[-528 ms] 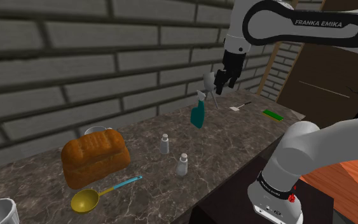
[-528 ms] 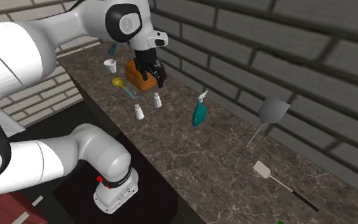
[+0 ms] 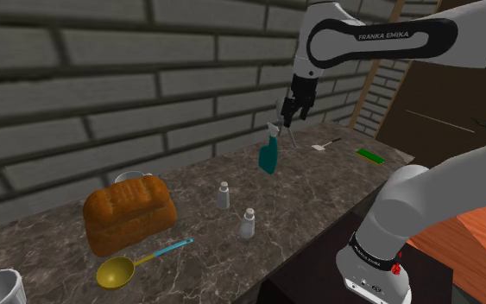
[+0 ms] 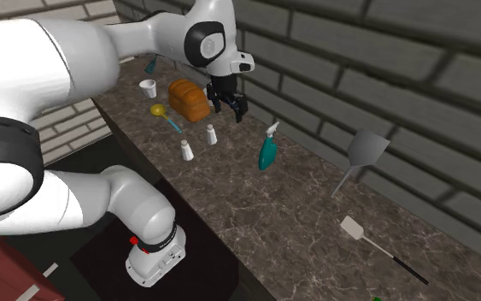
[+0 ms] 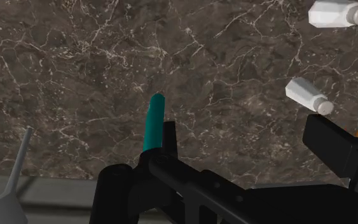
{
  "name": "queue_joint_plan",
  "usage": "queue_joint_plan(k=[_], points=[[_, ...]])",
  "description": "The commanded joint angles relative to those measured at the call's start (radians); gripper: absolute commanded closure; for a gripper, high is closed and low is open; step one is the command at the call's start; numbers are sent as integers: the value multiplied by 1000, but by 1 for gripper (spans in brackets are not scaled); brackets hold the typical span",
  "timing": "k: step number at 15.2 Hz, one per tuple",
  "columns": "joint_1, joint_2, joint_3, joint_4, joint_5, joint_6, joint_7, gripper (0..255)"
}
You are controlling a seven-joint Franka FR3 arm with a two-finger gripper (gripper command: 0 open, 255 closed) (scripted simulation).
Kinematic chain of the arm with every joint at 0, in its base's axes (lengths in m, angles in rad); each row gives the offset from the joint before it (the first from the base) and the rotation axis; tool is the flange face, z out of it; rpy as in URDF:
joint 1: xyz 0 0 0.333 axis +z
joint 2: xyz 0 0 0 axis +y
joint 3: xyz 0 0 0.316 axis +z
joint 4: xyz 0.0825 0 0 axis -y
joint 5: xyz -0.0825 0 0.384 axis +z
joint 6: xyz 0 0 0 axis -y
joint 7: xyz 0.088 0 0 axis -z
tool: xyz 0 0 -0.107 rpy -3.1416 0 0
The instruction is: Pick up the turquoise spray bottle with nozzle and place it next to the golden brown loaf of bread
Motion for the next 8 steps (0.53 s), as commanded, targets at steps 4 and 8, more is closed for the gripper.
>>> queue_joint_plan(k=[4,8], points=[[-18,167,-58,55,-6,105,-62,0],[-30,312,-103,127,4,171,-118,0]])
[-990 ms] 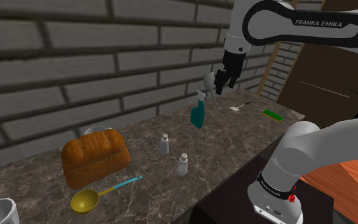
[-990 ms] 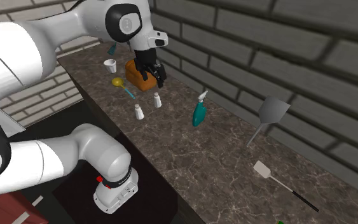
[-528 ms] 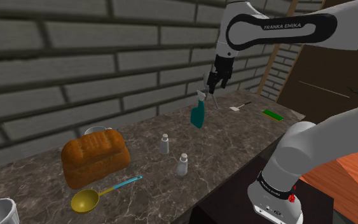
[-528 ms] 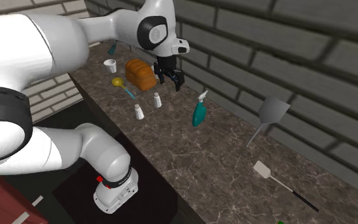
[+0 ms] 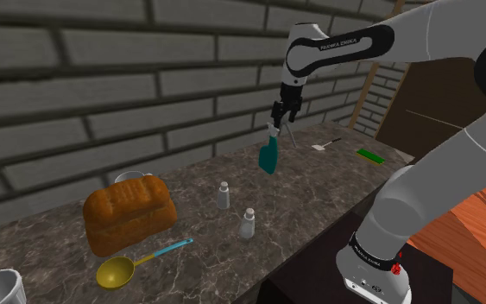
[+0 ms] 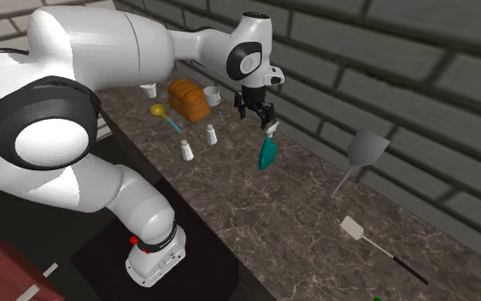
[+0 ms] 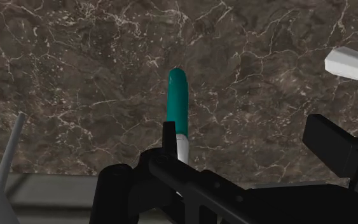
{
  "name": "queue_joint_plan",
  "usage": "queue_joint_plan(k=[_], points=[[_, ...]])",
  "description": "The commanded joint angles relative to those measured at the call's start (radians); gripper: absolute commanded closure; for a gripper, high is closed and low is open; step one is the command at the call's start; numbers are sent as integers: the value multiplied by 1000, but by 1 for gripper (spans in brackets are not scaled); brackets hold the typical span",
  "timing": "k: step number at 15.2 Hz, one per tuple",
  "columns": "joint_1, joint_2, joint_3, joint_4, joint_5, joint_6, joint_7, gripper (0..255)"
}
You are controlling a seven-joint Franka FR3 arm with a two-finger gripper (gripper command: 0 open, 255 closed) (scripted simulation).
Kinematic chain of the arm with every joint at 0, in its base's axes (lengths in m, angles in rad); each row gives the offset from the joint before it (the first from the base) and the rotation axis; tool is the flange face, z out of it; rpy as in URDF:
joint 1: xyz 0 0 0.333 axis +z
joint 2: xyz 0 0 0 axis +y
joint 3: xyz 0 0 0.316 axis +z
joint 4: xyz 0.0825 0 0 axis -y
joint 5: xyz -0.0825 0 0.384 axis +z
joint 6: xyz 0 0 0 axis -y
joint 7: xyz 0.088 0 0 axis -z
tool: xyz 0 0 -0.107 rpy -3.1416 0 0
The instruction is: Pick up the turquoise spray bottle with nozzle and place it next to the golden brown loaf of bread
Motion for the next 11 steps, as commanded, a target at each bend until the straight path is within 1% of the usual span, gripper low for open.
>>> queue_joint_plan(k=[1,5,6,11], points=[[-4,80,-20,49,9,27,-27,0],[-17,233,-57,146,40,72,-89,0],[-19,242,-58,153,42,74,-92,0],[-19,264,-59,107,45,141,-95,0]])
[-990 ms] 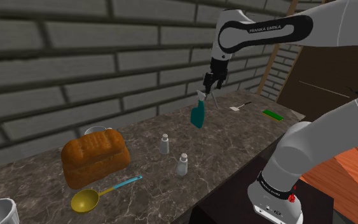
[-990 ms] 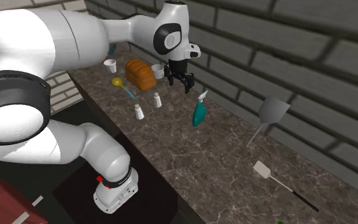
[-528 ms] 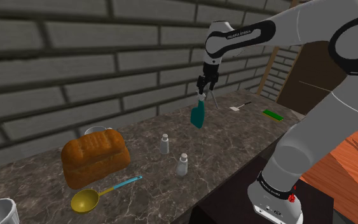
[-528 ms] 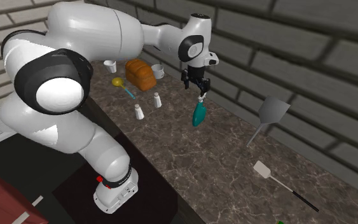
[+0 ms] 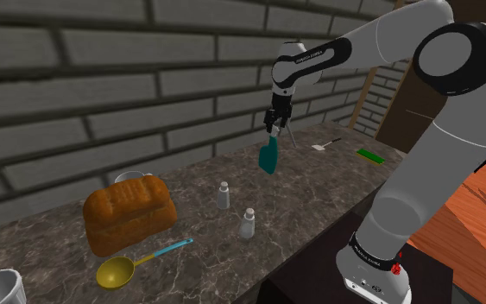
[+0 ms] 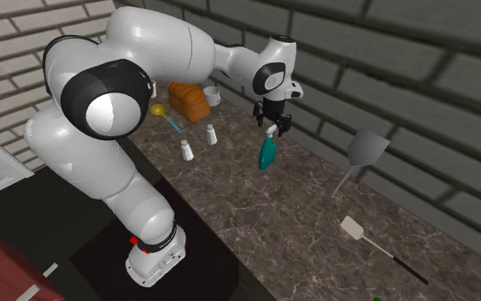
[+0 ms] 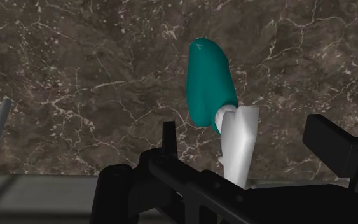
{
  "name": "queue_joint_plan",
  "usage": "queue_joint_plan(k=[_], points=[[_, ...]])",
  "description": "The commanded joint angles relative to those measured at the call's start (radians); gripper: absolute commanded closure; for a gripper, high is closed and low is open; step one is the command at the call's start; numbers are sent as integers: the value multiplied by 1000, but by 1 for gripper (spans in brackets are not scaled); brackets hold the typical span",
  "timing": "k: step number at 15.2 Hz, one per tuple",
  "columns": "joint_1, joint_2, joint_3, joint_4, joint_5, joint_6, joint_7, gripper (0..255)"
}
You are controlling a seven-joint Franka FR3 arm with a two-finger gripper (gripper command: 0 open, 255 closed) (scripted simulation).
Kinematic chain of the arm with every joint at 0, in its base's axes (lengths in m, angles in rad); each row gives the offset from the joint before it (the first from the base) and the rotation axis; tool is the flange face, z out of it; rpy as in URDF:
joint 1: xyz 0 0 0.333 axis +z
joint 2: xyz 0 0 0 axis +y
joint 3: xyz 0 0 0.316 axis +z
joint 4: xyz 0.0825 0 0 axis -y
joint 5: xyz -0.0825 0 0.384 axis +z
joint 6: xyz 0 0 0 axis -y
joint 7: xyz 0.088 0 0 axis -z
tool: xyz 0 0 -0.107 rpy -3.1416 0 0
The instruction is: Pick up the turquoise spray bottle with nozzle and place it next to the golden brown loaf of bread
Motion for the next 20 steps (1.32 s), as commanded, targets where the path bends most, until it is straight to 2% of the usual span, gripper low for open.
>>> queue_joint_plan(k=[1,2,10,11,20], points=[[0,13,0,-12,2,25,-1,0],[0,21,-1,-25,4,46,-2,0],[0,21,-1,-25,4,46,-2,0],[0,21,-1,-25,4,46,-2,255],[0,21,-1,-25,4,46,-2,255]])
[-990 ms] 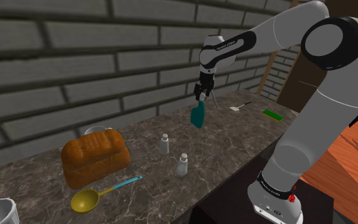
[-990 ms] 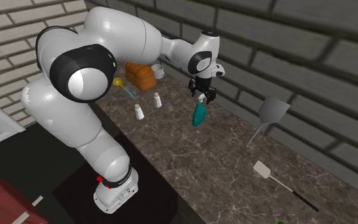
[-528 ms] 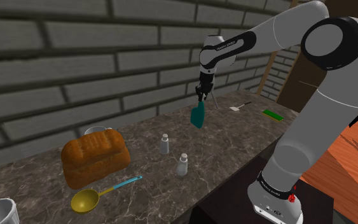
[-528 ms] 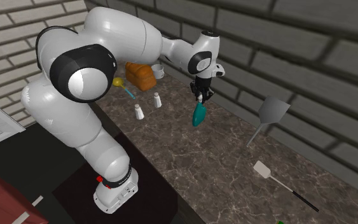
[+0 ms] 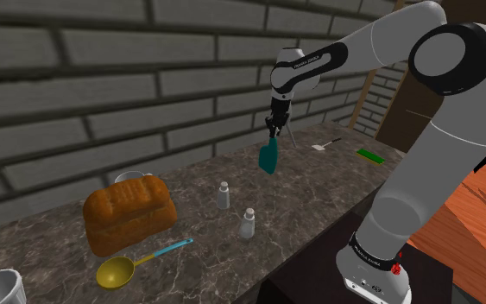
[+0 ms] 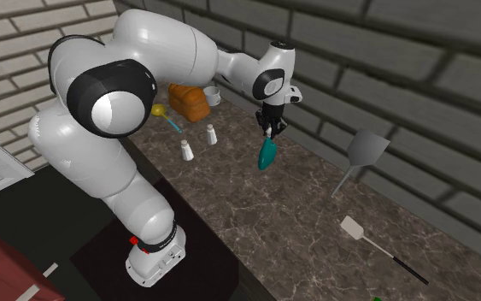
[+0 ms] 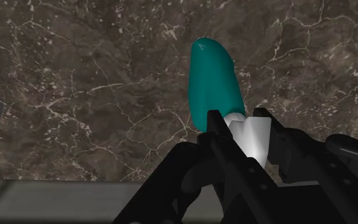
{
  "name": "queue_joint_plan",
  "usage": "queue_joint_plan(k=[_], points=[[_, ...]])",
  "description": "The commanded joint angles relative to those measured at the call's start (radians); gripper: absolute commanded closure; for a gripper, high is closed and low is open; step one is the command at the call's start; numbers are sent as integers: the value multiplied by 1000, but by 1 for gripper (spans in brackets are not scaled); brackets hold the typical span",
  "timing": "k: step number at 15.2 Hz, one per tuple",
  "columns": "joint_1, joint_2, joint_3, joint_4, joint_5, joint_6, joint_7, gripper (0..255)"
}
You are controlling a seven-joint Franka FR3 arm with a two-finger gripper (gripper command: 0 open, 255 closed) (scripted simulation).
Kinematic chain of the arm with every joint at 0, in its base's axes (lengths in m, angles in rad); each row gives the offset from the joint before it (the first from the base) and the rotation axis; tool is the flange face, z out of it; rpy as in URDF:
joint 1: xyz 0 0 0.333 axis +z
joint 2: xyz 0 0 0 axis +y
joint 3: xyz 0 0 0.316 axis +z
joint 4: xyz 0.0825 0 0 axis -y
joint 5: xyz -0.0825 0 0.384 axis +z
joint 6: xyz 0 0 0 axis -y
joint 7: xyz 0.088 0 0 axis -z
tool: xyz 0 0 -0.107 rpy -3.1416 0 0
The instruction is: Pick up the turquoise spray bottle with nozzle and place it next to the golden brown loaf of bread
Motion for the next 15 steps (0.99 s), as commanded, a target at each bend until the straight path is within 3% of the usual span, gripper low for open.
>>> queue_joint_plan(k=[1,15], points=[[0,-5,0,8,-1,-13,1,255],[1,-57,4,143,-8,-200,7,255]])
